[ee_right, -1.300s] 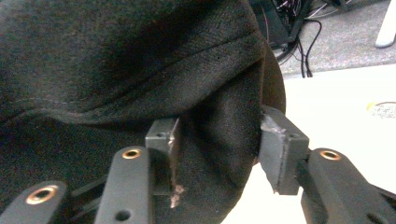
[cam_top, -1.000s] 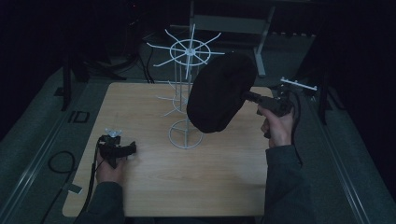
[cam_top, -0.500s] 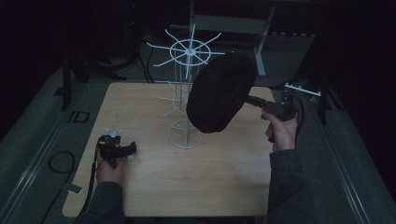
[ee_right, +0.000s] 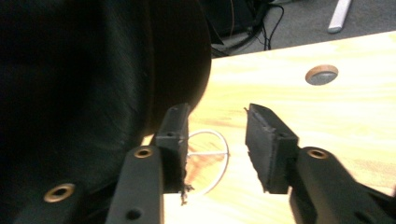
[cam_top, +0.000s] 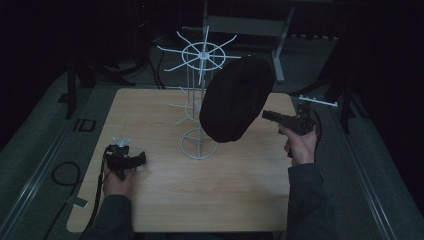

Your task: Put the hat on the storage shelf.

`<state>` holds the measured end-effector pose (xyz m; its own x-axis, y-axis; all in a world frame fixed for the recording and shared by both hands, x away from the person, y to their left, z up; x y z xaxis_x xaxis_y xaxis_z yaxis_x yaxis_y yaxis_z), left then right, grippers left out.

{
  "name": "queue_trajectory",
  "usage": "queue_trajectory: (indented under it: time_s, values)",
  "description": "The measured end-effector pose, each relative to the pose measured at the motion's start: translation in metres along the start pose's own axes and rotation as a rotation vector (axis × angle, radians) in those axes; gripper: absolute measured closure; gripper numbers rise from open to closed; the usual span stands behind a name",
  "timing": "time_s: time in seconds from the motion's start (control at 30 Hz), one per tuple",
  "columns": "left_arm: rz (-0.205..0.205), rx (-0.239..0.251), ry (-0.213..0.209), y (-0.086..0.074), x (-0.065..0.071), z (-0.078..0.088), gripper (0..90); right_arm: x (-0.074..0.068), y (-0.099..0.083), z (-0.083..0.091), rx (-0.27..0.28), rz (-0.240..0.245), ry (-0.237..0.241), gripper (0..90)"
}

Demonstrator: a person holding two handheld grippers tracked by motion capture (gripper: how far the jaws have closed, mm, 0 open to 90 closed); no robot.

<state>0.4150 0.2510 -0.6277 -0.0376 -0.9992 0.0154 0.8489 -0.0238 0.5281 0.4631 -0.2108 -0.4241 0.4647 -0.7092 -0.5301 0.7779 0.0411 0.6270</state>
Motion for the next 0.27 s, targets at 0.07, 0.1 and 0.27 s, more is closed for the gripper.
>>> queue_trajectory:
  time_s: [0.07, 0.1, 0.27]
  values:
    - [0.000, 0.000, 0.000, 0.0000, 0.0000, 0.0000, 14.6, 0.0016, -0.0026, -0.0024, -0.011, -0.001, -0.004, 61.8]
    - [0.000, 0.000, 0.000, 0.0000, 0.0000, 0.0000, 14.6, 0.0026, -0.0038, -0.0034, -0.014, -0.001, -0.005, 61.9]
    - [-0.001, -0.001, 0.000, -0.0001, 0.0000, 0.0001, 14.6, 0.0066, -0.0088, -0.0067, -0.029, -0.007, -0.007, 61.9]
Point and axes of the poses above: each handheld gripper's, and its own axes: z roughly backward along the jaws, y roughly out of its top, x roughly to its right, the point moved 9 cm from there along -z, roughly forward along the jaws, and after that the axes turned 13 degrees about -x, right-handed, at the moved point
